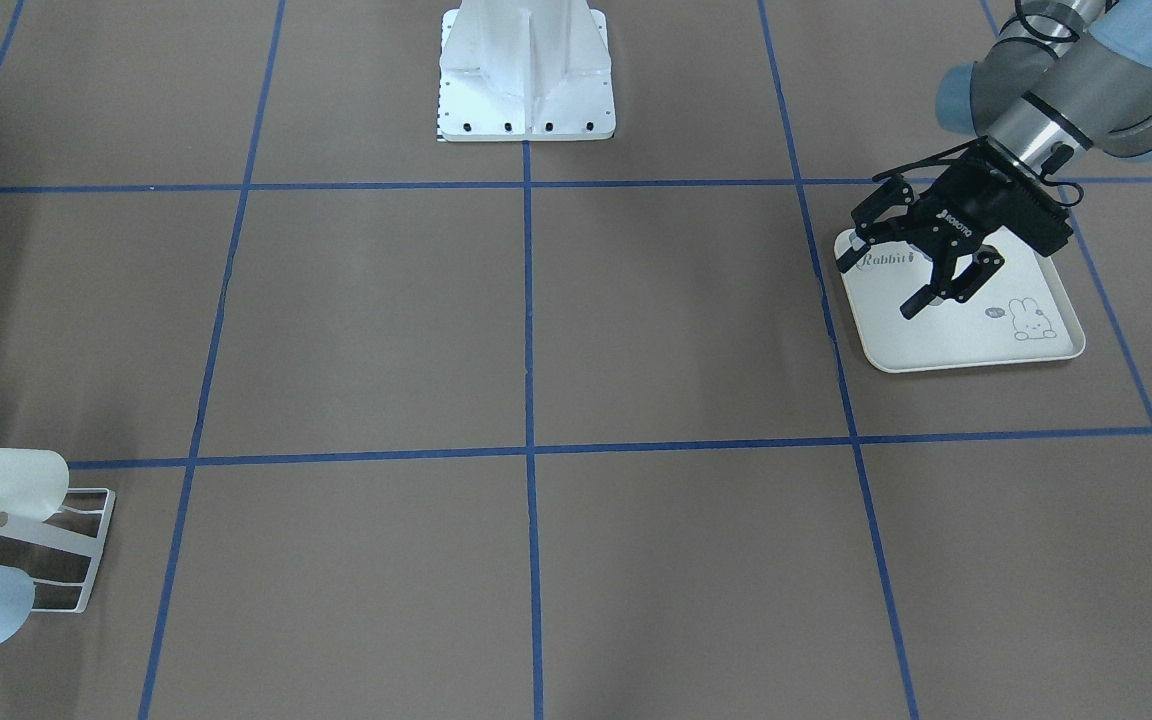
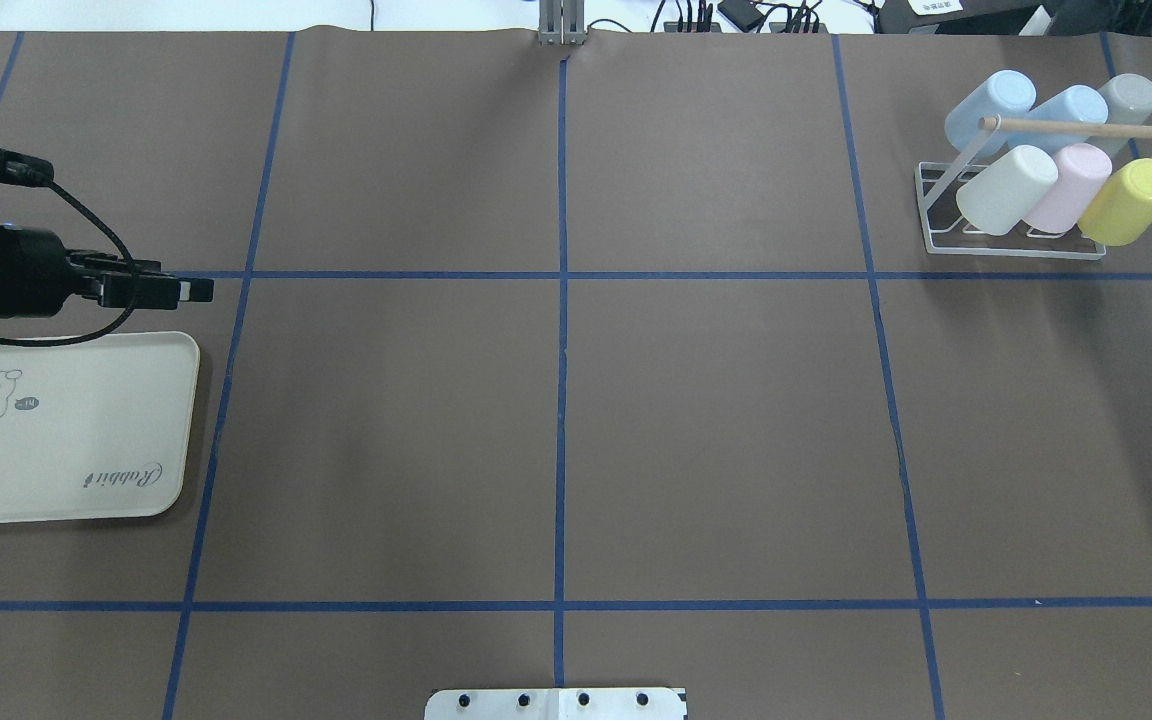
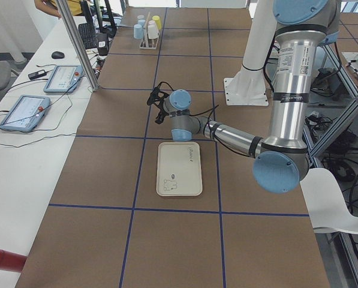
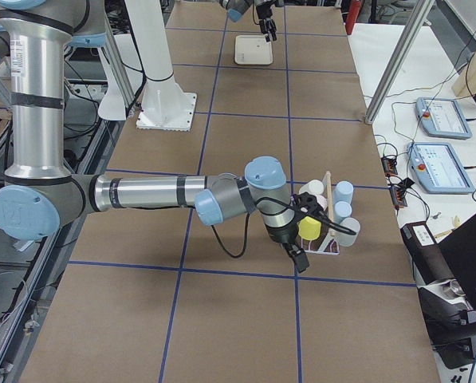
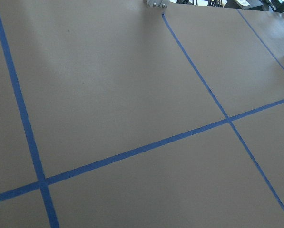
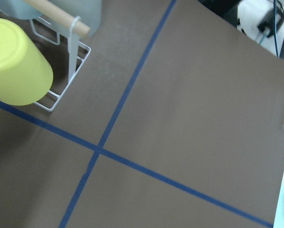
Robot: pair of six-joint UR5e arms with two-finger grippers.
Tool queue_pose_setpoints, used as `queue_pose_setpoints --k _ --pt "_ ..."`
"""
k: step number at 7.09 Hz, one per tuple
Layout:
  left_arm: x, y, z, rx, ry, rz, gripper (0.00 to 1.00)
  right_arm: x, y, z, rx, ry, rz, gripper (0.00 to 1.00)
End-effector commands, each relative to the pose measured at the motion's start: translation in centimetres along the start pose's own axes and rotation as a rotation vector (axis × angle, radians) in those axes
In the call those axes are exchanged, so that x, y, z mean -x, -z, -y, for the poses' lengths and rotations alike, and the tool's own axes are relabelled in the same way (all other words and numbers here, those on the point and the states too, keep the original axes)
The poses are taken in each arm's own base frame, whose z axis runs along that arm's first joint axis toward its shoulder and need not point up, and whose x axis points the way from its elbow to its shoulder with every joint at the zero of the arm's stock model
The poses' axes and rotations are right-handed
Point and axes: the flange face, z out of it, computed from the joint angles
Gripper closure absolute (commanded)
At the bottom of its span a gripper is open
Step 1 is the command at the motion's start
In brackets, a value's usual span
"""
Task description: Transfer IKEA cup to right arm and place on rack
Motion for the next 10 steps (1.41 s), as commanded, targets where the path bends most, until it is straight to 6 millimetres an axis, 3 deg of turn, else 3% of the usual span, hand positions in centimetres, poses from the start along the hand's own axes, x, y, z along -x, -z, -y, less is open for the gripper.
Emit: queue_pose_setpoints --k 1,2,3,6,7,8,9,10 --pt "1.0 0.7 -1.0 0.015 0.000 0.020 0.00 0.8 -1.6 -3.7 0.083 -0.270 0.199 0.00" --pt "2.9 2.7 -0.9 0.026 -0.084 0.041 0.00 -0.7 -0.3 -3.4 0.165 -0.374 0.242 0.00" --pt "6.7 6.2 -1.1 0.045 -0.182 0.078 0.00 -0.7 -0.4 -3.9 0.224 -0.416 0.246 0.00" --pt "18.0 18.3 1.2 0.143 -0.455 0.383 0.00 -1.0 -1.4 -5.6 0.263 -0.441 0.237 0.00" --pt "22.0 22.5 1.5 0.210 -0.425 0.490 0.00 -1.0 -1.6 -6.2 0.269 -0.446 0.239 0.00" --pt "25.6 23.7 -0.1 0.320 -0.277 0.549 0.00 -0.9 -1.7 -6.7 0.272 -0.448 0.239 0.00" --pt "28.2 26.3 -1.3 0.381 -0.132 0.599 0.00 -1.0 -1.8 -6.9 0.277 -0.452 0.240 0.00" --pt "29.2 28.6 -4.0 0.387 -0.103 0.601 0.00 -0.9 -1.7 -6.7 0.277 -0.453 0.241 0.00"
